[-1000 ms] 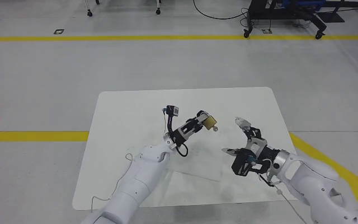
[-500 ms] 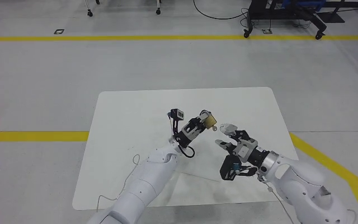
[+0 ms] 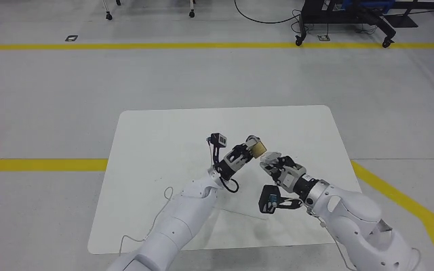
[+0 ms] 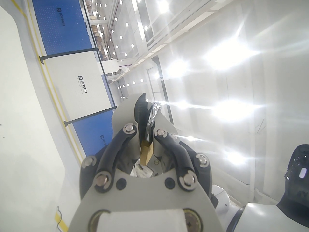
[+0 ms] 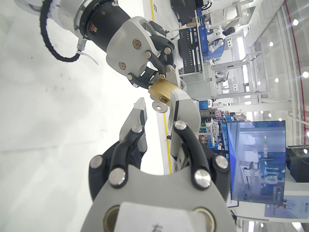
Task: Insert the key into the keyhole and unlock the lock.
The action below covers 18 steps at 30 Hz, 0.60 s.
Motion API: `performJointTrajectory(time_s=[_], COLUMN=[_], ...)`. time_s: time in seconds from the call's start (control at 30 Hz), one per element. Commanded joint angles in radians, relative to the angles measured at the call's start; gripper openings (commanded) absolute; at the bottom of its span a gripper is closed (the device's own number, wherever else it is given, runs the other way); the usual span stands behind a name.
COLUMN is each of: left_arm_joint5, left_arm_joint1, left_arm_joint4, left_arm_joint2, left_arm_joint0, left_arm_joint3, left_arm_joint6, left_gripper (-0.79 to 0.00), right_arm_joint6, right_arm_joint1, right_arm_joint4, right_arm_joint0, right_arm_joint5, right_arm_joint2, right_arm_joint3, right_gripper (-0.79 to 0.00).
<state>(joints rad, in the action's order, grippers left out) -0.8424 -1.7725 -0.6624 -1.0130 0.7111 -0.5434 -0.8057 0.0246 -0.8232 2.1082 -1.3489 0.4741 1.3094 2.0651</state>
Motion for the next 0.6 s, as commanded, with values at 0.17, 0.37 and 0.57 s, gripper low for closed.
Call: performJointTrajectory(time_s=[0.17, 0.37, 0.57], left_arm_joint5=[-0.001, -0.005, -0.009], left_arm_joint1=[-0.002, -0.001, -0.001], left_arm_joint4=[-0.020, -0.023, -0.015], left_arm_joint2=[-0.009, -0.016, -0.021], left_arm_joint0=[-0.004, -0.009, -0.013], left_arm_joint3=[0.010, 0.019, 0.024], left_arm_joint6=[-0.026, -0.039, -0.043], left_gripper=[-0.785, -0.785, -0.785], right_arm_joint6=[-0.051, -0.052, -0.030], right_arm_joint1=[-0.009, -0.017, -0.025], right_arm_joint4=[0.036, 0.015, -0.019], right_arm_joint0=[0.019, 0.025, 0.028], right_arm_joint5=[0.007, 0.005, 0.000], right_arm_joint2=[-0.020, -0.025, -0.029], right_arm_joint3=[-0.006, -0.014, -0.028], right_gripper=[-0.711, -0.785, -0.785])
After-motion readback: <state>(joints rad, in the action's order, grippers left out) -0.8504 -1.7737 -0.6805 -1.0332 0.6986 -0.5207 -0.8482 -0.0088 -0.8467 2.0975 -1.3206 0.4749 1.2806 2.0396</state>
